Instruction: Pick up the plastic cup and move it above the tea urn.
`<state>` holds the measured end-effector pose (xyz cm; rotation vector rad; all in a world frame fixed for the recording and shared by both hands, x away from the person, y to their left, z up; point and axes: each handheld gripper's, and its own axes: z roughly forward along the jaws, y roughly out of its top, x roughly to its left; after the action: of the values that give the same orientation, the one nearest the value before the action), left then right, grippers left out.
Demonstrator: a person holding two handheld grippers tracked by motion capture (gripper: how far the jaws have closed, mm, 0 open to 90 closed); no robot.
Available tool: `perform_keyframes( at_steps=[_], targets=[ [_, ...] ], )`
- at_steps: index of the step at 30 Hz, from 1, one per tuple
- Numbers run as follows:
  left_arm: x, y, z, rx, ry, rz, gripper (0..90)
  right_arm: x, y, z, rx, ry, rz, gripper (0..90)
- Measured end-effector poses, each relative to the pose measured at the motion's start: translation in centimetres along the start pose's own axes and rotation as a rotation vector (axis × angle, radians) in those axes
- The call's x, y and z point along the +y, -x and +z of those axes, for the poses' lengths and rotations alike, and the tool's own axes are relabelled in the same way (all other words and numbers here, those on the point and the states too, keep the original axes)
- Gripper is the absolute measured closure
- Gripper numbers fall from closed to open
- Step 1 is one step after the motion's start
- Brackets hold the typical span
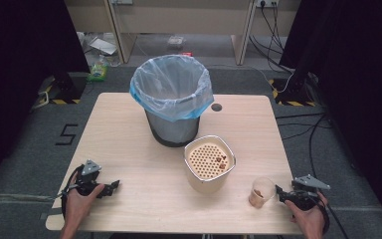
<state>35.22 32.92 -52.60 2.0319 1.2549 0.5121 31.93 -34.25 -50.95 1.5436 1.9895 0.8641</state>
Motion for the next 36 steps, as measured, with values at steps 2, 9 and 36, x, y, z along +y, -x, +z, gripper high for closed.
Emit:
perform_keyframes(
  at_steps=[2, 9, 36],
  targets=[
    [0.0, 0.0, 0.0, 0.0, 0.0, 0.0, 0.0, 0.0, 0.0, -0.2, -0.005, -0.002, 0.01, 31.7],
    [0.0, 0.0, 0.0, 0.0, 0.0, 0.0, 0.0, 0.7, 0.2, -1.3, -0.015, 0.014, 0.018, 32.6],
    [0.0, 0.0, 0.0, 0.0, 0.0, 0.001, 0.0, 5.9, -3.6, -6.9, 0.084, 0.078, -0.033, 39.1]
  ],
)
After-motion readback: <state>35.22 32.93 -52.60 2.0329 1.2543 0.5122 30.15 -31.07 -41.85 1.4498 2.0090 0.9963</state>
